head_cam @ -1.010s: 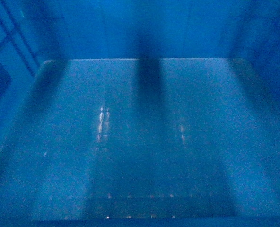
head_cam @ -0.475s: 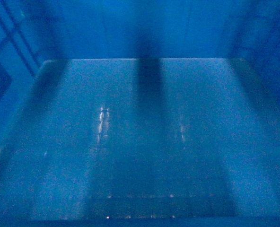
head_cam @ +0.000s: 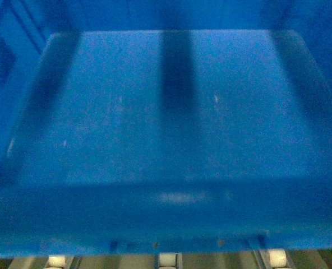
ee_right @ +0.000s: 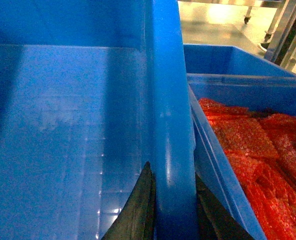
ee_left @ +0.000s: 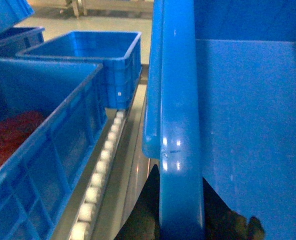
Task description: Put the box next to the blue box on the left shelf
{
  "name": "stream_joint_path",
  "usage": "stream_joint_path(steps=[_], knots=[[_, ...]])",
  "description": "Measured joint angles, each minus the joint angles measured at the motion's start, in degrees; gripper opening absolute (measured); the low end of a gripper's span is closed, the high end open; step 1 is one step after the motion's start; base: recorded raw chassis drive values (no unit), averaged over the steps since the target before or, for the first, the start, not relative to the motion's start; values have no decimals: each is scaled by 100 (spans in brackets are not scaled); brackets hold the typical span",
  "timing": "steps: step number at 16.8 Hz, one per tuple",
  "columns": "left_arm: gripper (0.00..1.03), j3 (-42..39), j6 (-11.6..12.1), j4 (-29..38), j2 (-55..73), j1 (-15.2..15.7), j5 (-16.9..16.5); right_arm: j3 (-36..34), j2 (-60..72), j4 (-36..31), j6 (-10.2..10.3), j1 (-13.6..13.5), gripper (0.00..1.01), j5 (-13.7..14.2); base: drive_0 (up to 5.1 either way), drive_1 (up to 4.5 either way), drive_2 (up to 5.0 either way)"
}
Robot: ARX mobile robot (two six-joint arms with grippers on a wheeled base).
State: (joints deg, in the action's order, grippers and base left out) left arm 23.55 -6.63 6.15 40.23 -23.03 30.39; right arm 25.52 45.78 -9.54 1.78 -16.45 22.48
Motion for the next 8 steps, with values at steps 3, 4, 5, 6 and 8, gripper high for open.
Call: stream_joint_path(steps=[3, 4, 5, 6, 8], knots=[[8, 278, 81, 118, 555, 267, -146, 424, 719, 195, 59, 485, 9, -656, 0, 0, 0], [8, 376, 59, -74, 761, 396, -293, 595, 1014, 466, 190, 638, 9, -929, 0, 0, 0], [7, 387, 63, -94, 1058, 573, -503, 719, 1421, 678, 350, 793, 9, -1226, 0, 0, 0], [7, 415, 66, -120, 1325, 708, -654, 767, 1733, 754, 398, 905, 9, -1458, 0, 0, 0], [7, 590, 109, -326, 1847, 929, -1012, 898, 2232, 955, 448, 984, 9, -1593, 0, 0, 0]])
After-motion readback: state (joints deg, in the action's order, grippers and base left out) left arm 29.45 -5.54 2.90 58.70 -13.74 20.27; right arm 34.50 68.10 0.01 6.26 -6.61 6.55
